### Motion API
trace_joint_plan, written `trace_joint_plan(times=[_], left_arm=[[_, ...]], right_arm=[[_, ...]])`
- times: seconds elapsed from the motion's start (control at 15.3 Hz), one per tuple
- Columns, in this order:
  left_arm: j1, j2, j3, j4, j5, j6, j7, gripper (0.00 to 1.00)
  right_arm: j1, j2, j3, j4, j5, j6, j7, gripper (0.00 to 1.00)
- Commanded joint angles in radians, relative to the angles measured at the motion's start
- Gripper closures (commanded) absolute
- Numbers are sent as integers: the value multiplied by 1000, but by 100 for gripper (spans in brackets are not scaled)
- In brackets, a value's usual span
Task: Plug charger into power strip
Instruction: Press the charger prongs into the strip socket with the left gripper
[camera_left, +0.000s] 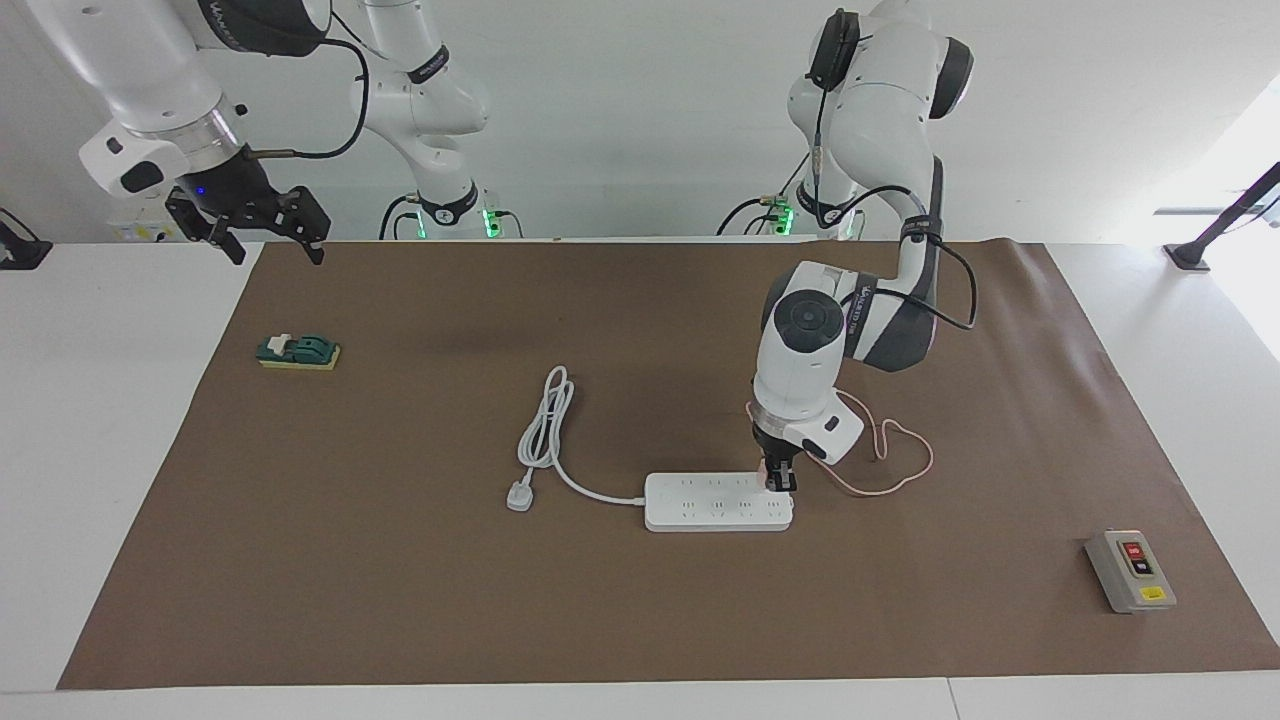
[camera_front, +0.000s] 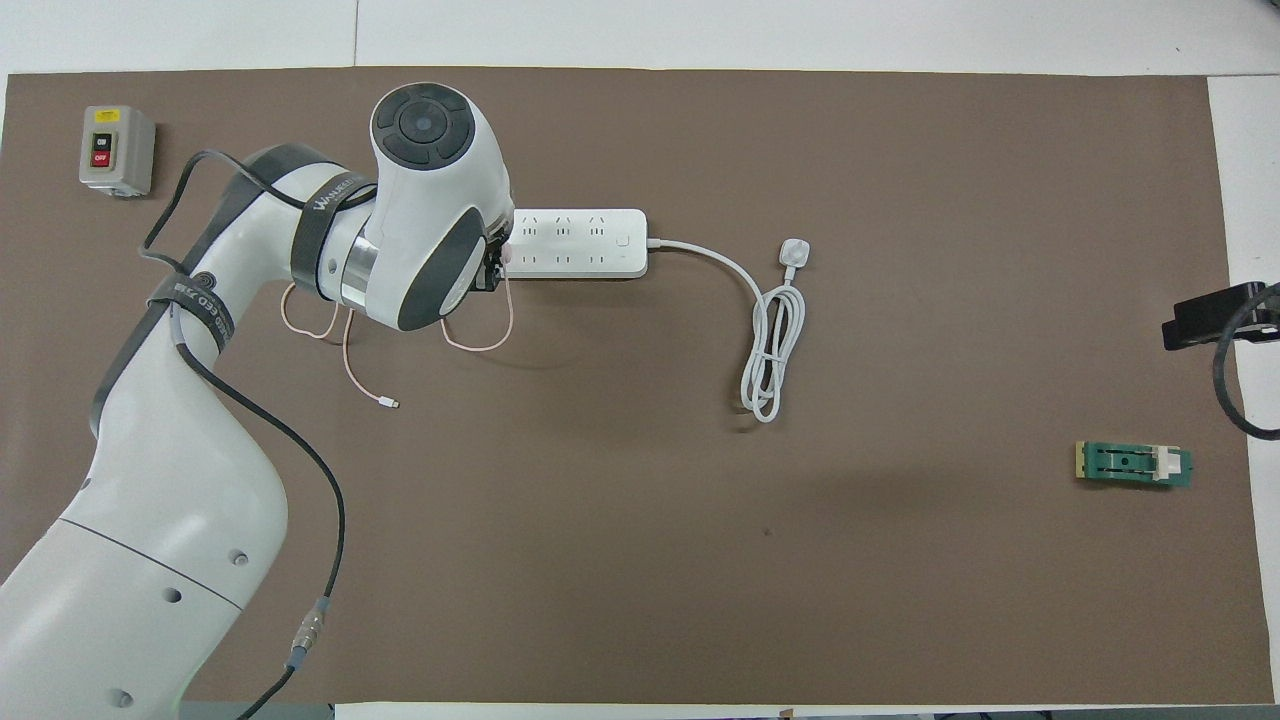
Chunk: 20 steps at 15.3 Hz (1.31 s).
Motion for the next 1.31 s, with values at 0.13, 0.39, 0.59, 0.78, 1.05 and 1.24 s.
trace_joint_plan(times=[0.13, 0.39, 0.59, 0.78, 1.05, 1.24], left_arm=[[6, 24, 5, -14, 24, -16, 20, 100], [6, 22, 7, -15, 24, -16, 24, 100], [6, 22, 7, -25, 22, -18, 40, 100], [13, 22, 7, -31, 22, -18, 44, 100], [13, 21, 7, -35, 22, -19, 52, 100], [15, 21, 7, -35, 22, -19, 53, 100]], right_arm=[[-7, -20, 6, -18, 19, -8, 14, 0], [-7, -20, 6, -18, 17, -8, 16, 0], [-7, -20, 6, -18, 17, -8, 14, 0], [-7, -20, 6, -18, 17, -8, 14, 0], [-7, -20, 6, -18, 17, -8, 14, 0], [-7, -20, 6, -18, 19, -8, 14, 0]])
